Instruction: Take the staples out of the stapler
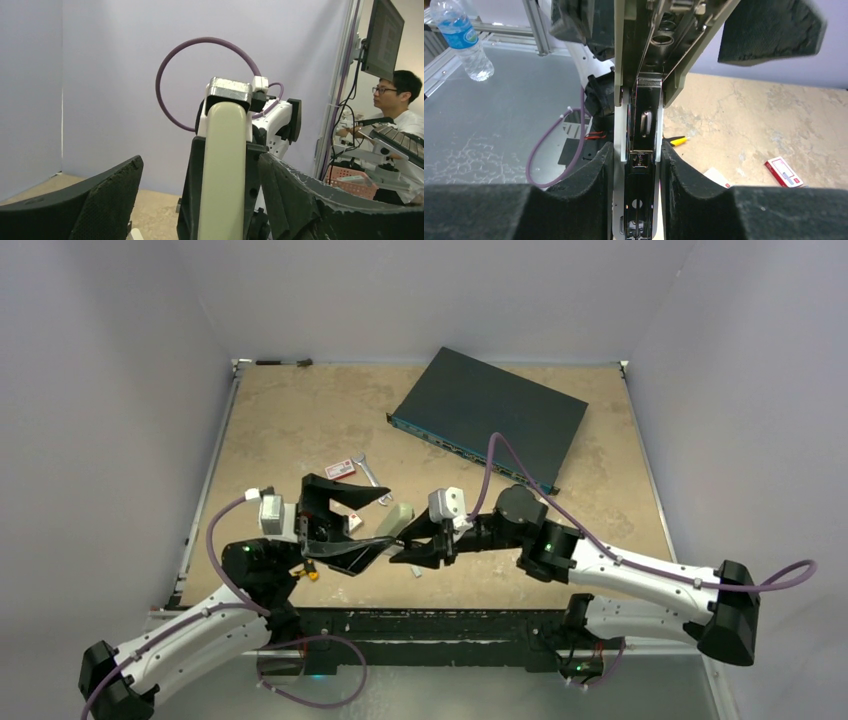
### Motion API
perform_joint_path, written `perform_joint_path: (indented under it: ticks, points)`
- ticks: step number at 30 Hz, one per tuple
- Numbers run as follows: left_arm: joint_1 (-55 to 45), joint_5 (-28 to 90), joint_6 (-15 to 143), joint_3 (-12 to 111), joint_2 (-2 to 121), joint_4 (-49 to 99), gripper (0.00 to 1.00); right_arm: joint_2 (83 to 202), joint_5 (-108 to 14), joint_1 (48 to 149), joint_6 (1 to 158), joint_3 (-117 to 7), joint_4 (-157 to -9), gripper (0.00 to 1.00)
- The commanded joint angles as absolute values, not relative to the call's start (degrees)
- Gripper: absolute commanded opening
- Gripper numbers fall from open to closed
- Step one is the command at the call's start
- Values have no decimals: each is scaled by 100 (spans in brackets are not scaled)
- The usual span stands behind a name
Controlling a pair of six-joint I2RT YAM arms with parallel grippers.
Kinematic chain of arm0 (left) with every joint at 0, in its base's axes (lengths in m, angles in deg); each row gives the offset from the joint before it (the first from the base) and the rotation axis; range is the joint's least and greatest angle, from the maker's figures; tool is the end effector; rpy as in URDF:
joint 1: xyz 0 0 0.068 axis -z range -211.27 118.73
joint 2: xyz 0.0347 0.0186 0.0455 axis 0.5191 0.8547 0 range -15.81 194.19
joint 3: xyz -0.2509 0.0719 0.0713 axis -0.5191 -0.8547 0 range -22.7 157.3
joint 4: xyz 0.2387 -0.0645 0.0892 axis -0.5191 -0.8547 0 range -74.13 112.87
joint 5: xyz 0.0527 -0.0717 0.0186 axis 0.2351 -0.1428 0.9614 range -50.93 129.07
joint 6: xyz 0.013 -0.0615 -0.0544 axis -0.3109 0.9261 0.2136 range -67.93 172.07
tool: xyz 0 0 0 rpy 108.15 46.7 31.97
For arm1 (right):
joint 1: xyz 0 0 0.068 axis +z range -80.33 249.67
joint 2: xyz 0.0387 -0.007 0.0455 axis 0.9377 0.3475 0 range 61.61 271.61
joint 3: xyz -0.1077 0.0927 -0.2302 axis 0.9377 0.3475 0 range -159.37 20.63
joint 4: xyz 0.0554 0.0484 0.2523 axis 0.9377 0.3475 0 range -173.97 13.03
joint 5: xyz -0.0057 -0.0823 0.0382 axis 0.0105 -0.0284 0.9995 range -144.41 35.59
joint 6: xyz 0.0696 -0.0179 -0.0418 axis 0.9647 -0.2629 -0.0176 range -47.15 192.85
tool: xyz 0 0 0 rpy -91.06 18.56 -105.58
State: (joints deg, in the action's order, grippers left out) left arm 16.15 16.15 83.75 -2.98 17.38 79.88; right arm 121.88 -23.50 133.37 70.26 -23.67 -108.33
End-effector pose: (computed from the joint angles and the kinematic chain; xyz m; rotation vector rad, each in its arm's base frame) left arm 0.0852 -0.1346 0.3548 0.5322 0.8146 -1.4433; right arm 0.0900 0.2661 0.3503 -1.2202 0.9916 1.2383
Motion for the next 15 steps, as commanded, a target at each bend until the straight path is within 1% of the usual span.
perform_joint_path:
  ticks: [1,3,5,8,11,13,15]
  points:
    - [1625,1847,8137,-177,1563,7455,87,11940,-2712,13358,7206,-2317,-11356,0]
    - [1625,1905,7989,-72,1356,7033,90,11883,-3275,13353,7236,-2277,-11257,0]
    - [1626,2118,7787,96,1053,6188,91,11861,-4143,13353,7587,-2220,-11091,0]
    - [1625,3110,7618,345,486,4820,94,12089,-5534,13346,7769,-2334,-10646,0]
    - [1621,4389,7890,512,-187,3648,95,12622,-6662,13307,7950,-2607,-10280,0]
    - [1626,5205,8126,642,-559,2941,98,13029,-6990,13176,7999,-2768,-10227,0]
    - [1623,5615,8139,808,-826,2358,100,13503,-6937,12938,8049,-2982,-10272,0]
